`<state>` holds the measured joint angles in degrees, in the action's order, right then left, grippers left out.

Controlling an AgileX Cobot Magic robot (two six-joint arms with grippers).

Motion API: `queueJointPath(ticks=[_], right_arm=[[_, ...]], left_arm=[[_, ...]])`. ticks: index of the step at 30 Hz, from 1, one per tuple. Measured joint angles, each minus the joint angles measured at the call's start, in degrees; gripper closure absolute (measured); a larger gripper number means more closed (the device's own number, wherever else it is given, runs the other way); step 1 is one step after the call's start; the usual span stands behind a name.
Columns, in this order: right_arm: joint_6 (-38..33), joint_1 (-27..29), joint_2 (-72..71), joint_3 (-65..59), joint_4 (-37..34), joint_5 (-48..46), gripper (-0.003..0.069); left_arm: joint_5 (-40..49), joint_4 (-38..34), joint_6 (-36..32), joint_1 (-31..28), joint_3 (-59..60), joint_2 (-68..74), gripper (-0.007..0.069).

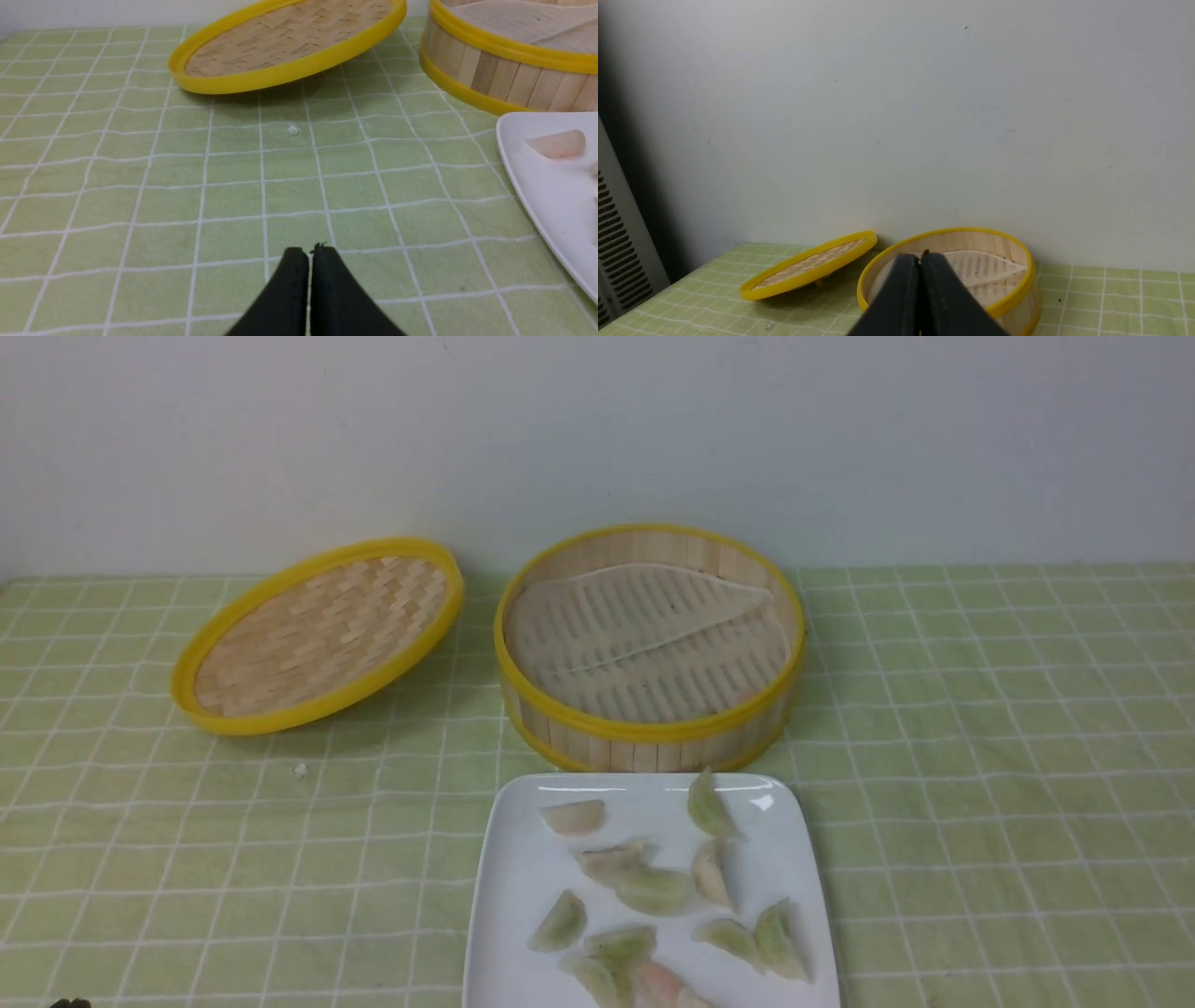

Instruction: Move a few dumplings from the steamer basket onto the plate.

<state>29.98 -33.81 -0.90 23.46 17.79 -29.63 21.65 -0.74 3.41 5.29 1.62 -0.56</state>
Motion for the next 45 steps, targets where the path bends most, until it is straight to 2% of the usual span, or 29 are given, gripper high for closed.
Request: queueJointPath(ticks=[32,36,39,40,41,42,45], right_arm=[[-0.19,0.00,0.00,-0.07,1.02,1.09,0.0673],[-4.45,0.00,0.00,-1.36,-0.59,7.85,0.0673],[-11.72,0.00,0.00,-2.27,-6.26,11.54,0.0673],[-17.30,0.00,0.00,-2.49,-11.36,12.58,0.0673],[-17.90,0.00,0.00,-2.56,-11.88,12.59,0.0673],[-21.54,0.00,0.00,-2.68,-15.38,12.93,0.0673],[-25.44,0.00,0.00,-2.80,-17.79,12.94,0.0673]], left_arm=[[0.05,-0.34,-0.16,0.00,0.00,0.00,0.0631],[0.05,-0.34,-0.16,0.00,0.00,0.00,0.0631],[0.05,-0.34,-0.16,0.00,0.00,0.00,0.0631],[0.05,-0.34,-0.16,0.00,0.00,0.00,0.0631],[0.05,-0.34,-0.16,0.00,0.00,0.00,0.0631],[0.05,-0.34,-0.16,0.00,0.00,0.00,0.0631],[0.05,-0.34,-0.16,0.00,0.00,0.00,0.0631]])
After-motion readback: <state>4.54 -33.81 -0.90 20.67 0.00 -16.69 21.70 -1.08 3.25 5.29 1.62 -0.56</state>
